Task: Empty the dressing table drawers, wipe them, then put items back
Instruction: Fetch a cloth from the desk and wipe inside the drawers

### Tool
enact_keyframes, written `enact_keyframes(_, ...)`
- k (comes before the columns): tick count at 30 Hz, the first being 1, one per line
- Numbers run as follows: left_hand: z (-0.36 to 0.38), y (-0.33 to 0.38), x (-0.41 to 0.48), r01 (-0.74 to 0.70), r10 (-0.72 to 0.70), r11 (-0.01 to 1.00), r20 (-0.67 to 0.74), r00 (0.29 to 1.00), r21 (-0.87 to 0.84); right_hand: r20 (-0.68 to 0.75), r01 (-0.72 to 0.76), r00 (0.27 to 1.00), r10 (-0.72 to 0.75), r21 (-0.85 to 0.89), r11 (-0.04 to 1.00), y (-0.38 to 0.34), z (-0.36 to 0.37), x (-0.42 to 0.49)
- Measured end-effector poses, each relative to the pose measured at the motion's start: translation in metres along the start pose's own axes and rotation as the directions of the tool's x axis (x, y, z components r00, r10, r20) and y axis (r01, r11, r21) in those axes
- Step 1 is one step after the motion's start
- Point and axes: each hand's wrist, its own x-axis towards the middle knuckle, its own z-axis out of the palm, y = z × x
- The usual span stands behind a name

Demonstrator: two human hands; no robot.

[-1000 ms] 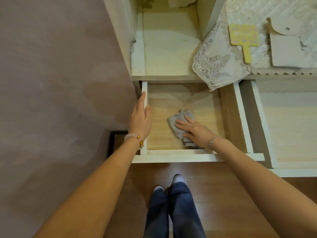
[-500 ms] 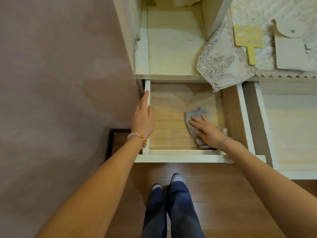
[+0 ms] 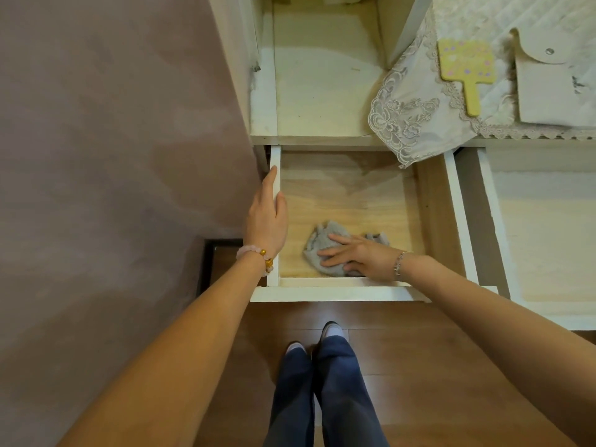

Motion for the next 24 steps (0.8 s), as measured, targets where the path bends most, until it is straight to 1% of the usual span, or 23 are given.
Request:
enact_keyframes(2,0.001,0.001,0.000,0.009,-0.009,1.000,0.000,1.000,0.001,-0.053,-0.078,0.996,0.077,-0.011,0.997,0.017,-0.002,-0.024)
enact_keyframes(4,0.001,0.001,0.000,0.009,-0.009,1.000,-0.003,1.000,0.005,-0.097,-0.215,0.973,0.210,-0.044,0.976,0.033,-0.006,-0.048)
enact_keyframes(6,0.000,0.002,0.000,0.002,-0.002,1.000,-0.003,1.000,0.011,-0.202,-0.339,0.921,0.334,0.007,0.941,0.043,-0.008,-0.061)
enact_keyframes(8,0.001,0.002,-0.001,0.000,0.000,1.000,-0.010,1.000,0.021,-0.250,-0.414,0.876,0.413,0.050,0.909,0.046,-0.006,-0.060)
enact_keyframes(10,0.002,0.002,-0.001,0.002,-0.002,0.999,-0.015,1.000,0.032,-0.256,-0.444,0.861,0.440,0.048,0.895,0.048,0.000,-0.054)
enact_keyframes(12,0.002,0.002,-0.001,0.003,-0.002,0.999,-0.022,1.000,0.039,-0.300,-0.459,0.834,0.464,0.091,0.884,0.050,0.004,-0.048)
enact_keyframes(14,0.003,0.001,-0.001,0.003,-0.002,0.999,-0.026,1.000,0.051,-0.373,-0.469,0.775,0.509,0.200,0.860,0.050,-0.001,-0.036)
enact_keyframes(16,0.002,0.001,0.000,0.004,-0.003,0.998,-0.028,1.000,0.059,-0.448,-0.469,0.702,0.554,0.296,0.832,0.047,-0.012,-0.015)
enact_keyframes(17,0.003,0.001,0.000,0.005,-0.004,0.998,-0.028,1.000,0.060,-0.489,-0.462,0.668,0.560,0.317,0.828,0.045,-0.018,-0.004)
enact_keyframes(18,0.003,0.001,0.000,0.007,-0.005,0.998,-0.028,1.000,0.061,-0.518,-0.457,0.655,0.550,0.308,0.834,0.044,-0.022,0.005)
enact_keyframes(19,0.003,0.001,0.000,0.009,-0.007,0.998,-0.029,1.000,0.060,-0.534,-0.454,0.662,0.527,0.274,0.848,0.041,-0.025,0.014)
enact_keyframes(20,0.003,0.001,0.000,0.010,-0.009,0.998,-0.030,1.000,0.061,-0.532,-0.442,0.684,0.499,0.241,0.864,0.037,-0.027,0.022)
enact_keyframes(22,0.002,0.001,0.000,0.014,-0.012,0.998,-0.030,0.999,0.060,-0.501,-0.403,0.745,0.441,0.189,0.896,0.021,-0.025,0.039)
enact_keyframes(24,0.002,0.000,0.001,0.016,-0.015,0.998,-0.027,1.000,0.056,-0.504,-0.360,0.770,0.391,0.163,0.919,0.005,-0.017,0.052)
